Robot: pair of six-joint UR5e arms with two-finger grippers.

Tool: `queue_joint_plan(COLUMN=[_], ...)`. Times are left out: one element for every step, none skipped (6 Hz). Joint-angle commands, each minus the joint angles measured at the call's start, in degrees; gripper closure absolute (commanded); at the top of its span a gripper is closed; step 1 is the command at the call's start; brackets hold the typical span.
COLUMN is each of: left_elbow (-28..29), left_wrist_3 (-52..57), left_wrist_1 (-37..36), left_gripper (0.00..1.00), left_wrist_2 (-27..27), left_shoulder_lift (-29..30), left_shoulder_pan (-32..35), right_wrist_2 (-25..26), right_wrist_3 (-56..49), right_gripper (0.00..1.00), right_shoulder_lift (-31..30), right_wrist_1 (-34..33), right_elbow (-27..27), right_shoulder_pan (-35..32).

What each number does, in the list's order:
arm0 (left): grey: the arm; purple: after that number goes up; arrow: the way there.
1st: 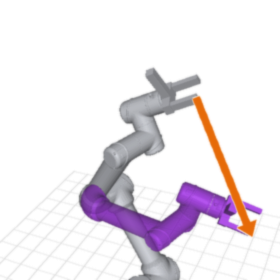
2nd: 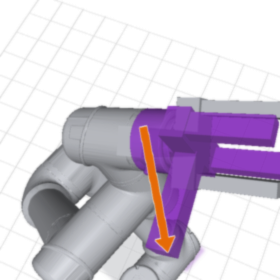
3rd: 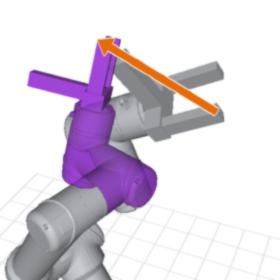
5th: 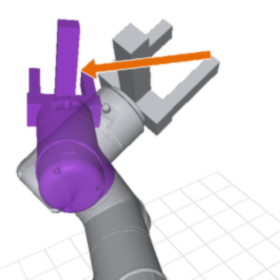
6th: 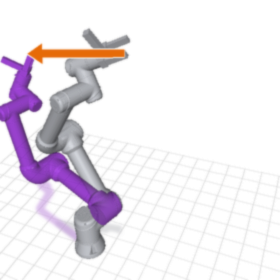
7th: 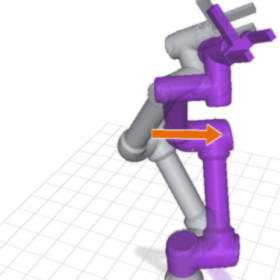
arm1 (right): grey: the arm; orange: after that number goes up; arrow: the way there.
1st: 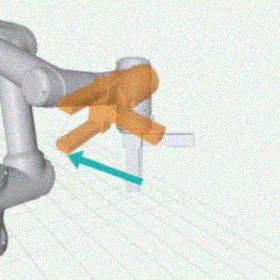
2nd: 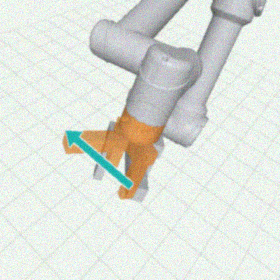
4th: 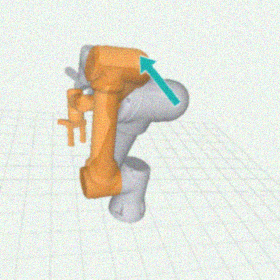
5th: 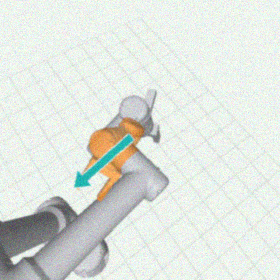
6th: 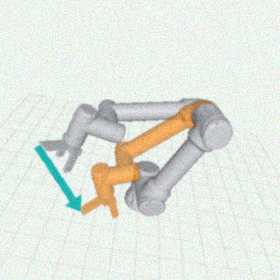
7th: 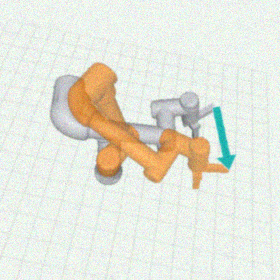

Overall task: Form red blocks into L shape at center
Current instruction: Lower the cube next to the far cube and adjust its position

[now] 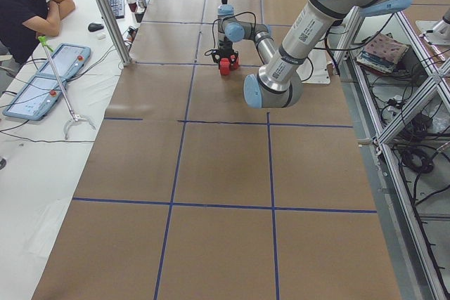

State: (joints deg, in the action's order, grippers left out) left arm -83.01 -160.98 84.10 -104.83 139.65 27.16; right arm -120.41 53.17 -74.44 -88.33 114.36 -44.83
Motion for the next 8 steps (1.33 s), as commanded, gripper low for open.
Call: queue_joint_plan(left_elbow=[0.05,-0.04,-0.04,-0.04,-0.04,-0.83,-3.36,-6.17], left_wrist_3=[0.23,0.23,0.41,0.58,0.58,1.19,6.51,11.26], left_wrist_1=[0.09,0.09,0.09,0.09,0.09,0.01,-0.43,-1.48], left_gripper=[0.85,0.07,0.00,0.00,0.00,0.00,0.00,0.00], left_wrist_2=[0.06,0.06,0.06,0.06,0.06,0.06,-0.03,-0.20], left_shoulder_lift=[0.18,0.27,0.27,0.18,0.36,0.79,0.89,0.36], left_shoulder_pan=[0.00,0.00,-0.09,-0.09,-0.09,0.17,0.35,1.48], right_wrist_2=[0.09,0.00,0.09,0.00,0.00,0.00,-0.18,-0.44], right_wrist_3=[0.00,0.00,0.00,0.00,0.00,0.00,0.00,-0.09], right_gripper=[0.00,0.00,0.00,0.00,0.00,0.00,0.00,0.00], right_shoulder_lift=[0.00,0.00,0.00,0.00,0.00,0.00,-0.09,-0.44], right_wrist_1=[0.00,0.00,0.00,0.00,0.00,0.00,0.00,0.00], right_elbow=[-0.01,-0.01,-0.01,-0.01,-0.01,0.16,0.34,0.95], right_shoulder_pan=[0.01,0.01,0.01,0.10,0.10,0.01,-0.08,-0.25])
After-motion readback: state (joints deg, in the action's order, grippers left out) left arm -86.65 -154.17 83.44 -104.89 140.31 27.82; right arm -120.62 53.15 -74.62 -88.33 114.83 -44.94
